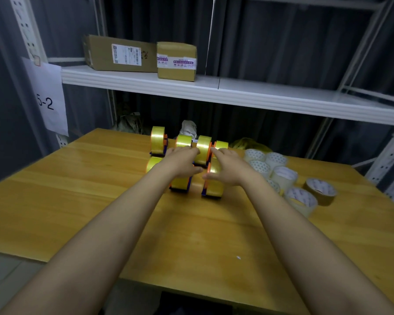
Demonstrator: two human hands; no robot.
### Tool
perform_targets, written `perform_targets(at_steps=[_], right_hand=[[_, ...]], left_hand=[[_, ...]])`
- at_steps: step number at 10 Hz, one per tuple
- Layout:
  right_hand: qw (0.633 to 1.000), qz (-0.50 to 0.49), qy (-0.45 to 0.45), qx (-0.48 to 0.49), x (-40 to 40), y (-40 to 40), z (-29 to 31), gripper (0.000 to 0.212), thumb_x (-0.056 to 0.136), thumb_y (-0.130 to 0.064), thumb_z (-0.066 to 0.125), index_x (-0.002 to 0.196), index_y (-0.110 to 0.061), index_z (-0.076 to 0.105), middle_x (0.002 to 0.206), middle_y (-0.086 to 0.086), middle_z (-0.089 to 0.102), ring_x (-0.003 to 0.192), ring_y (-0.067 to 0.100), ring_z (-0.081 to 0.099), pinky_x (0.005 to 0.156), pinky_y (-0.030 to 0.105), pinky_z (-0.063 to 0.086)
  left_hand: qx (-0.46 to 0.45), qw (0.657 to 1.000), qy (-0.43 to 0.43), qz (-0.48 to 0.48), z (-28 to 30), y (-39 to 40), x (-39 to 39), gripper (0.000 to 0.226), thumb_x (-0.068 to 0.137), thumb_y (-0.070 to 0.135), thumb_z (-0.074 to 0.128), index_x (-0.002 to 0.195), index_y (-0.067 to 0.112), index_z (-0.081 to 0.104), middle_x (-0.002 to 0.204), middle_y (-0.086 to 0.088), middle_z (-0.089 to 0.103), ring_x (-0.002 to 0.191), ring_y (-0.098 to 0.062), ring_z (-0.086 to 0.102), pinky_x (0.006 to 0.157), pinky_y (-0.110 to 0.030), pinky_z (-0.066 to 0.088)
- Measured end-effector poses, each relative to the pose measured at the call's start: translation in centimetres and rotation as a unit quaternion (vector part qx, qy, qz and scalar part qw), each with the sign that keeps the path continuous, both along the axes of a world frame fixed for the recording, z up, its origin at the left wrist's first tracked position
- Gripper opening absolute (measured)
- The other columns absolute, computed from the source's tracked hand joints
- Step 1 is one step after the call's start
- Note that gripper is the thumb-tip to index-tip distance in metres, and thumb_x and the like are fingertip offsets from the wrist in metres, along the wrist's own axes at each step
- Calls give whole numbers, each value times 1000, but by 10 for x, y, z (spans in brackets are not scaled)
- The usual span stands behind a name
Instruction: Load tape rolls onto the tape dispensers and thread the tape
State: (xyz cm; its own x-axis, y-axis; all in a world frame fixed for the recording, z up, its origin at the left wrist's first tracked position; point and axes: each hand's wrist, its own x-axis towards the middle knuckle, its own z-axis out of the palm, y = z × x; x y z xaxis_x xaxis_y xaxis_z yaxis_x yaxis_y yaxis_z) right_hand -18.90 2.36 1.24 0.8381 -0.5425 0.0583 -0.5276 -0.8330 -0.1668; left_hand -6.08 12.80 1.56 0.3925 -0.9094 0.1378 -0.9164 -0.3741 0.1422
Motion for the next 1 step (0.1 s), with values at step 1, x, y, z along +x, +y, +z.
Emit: perform_targets(at_steps=[1], right_hand=[[997,17,-58,-47,-9,1,9,70,92,-48,57,150,-21,29,147,6,43,133,26,41,102,40,42]], left_hand=[[-46,999,15,-6,7,-3,-7,48,95,41,51,137,19,46,136,-2,53,122,-23,51,98,-43,44]])
